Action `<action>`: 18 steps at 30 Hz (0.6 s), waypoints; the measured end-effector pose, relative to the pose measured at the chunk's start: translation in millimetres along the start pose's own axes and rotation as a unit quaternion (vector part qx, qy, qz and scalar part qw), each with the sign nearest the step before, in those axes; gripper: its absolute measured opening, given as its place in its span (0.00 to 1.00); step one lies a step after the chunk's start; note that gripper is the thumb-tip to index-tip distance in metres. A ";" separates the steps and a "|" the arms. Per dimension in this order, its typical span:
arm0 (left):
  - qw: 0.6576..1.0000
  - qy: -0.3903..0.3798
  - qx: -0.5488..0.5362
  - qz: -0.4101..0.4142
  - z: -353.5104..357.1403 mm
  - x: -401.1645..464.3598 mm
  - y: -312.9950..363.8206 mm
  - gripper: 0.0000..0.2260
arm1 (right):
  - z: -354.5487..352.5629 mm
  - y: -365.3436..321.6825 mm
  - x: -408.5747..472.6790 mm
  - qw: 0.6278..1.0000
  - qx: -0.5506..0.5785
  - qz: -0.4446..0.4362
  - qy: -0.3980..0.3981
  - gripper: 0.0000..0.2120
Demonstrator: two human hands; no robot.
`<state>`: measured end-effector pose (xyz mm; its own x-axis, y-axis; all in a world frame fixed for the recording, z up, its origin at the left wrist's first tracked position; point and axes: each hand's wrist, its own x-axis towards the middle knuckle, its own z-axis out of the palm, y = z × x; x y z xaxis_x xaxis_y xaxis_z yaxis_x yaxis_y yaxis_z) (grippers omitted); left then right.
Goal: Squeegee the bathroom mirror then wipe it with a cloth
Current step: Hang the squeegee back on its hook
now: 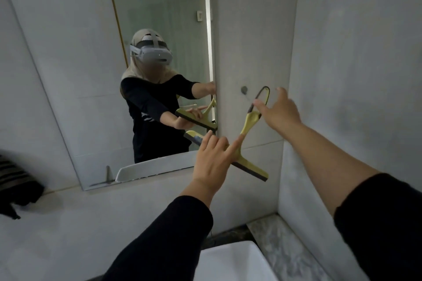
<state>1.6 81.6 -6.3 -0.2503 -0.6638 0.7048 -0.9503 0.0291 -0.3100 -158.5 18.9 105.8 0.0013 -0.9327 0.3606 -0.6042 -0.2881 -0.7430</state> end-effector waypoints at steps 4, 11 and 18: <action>0.999 0.007 -0.011 -0.032 8.5 7.9 15.7 0.35 | 33.5 -11.0 6.3 0.983 0.165 0.067 0.031 0.36; 0.991 -0.031 -0.078 -0.101 37.3 15.3 35.6 0.43 | 56.9 -11.3 33.9 0.994 0.087 -0.002 0.071 0.31; 0.963 -0.151 -0.163 -0.151 63.5 37.2 46.7 0.38 | 84.8 10.0 66.8 0.993 0.068 -0.082 0.042 0.40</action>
<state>-40.3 10.8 -35.1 0.0655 -0.8647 0.4981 -0.9913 0.0008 0.1317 -96.9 -64.7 74.7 0.0207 -0.8516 0.5237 -0.4877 -0.4659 -0.7383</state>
